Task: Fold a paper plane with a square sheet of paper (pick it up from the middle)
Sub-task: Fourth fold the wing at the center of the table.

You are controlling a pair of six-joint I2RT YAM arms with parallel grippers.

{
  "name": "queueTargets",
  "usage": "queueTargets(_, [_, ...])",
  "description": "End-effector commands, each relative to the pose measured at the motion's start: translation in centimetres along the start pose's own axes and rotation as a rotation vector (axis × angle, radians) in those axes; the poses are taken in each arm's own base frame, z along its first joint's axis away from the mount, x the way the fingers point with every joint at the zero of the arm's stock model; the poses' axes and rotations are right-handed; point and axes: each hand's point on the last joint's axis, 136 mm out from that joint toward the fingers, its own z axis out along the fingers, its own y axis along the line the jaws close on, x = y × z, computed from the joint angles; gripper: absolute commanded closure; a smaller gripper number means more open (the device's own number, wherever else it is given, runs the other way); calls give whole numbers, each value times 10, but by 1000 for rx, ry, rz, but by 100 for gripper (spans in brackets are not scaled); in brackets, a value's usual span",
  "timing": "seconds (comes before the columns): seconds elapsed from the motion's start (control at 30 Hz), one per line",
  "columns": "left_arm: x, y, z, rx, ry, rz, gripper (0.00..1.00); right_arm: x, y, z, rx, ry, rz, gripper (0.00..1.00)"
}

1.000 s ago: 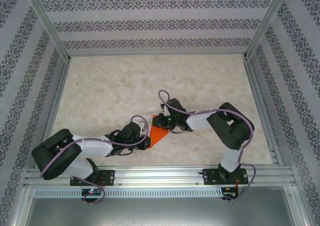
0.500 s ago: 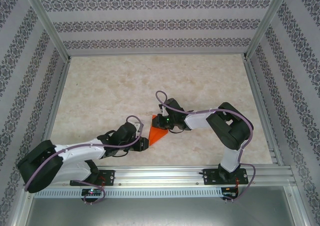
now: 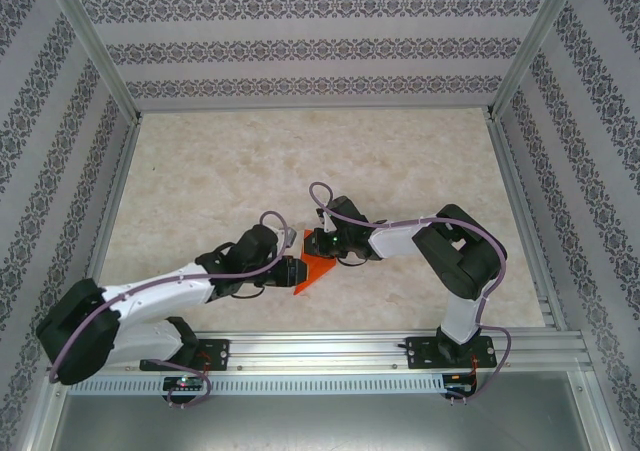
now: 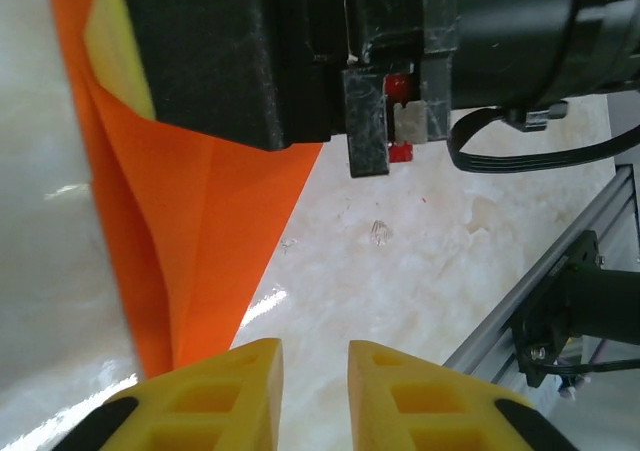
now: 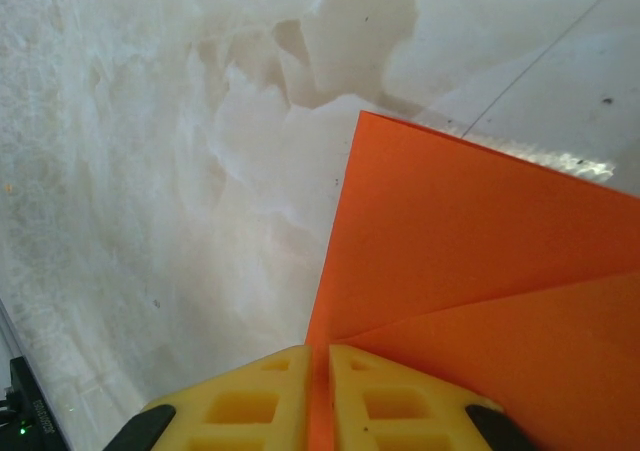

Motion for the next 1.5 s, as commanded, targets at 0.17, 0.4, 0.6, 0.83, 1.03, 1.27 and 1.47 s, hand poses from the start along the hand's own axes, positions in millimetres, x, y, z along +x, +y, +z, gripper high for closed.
queueTargets(0.17, [2,8,22,60,65,-106,79,32,-52,10,177,78,42,86])
queueTargets(0.4, [6,18,24,74,79,-137,77,35,-55,12,181,87,47,86])
queueTargets(0.6, [18,28,31,62,124,-159,77,39,-59,13,190,95,55,86])
queueTargets(0.83, [39,48,36,20,177,-190,77,41,-62,13,195,93,61,86])
queueTargets(1.03, [52,61,31,-18,195,-209,77,42,-64,14,198,96,64,86])
queueTargets(1.27, [68,62,25,8,234,-221,76,43,-66,15,204,96,66,86])
queueTargets(1.47, [67,40,17,116,242,-202,75,43,-67,15,209,95,67,86])
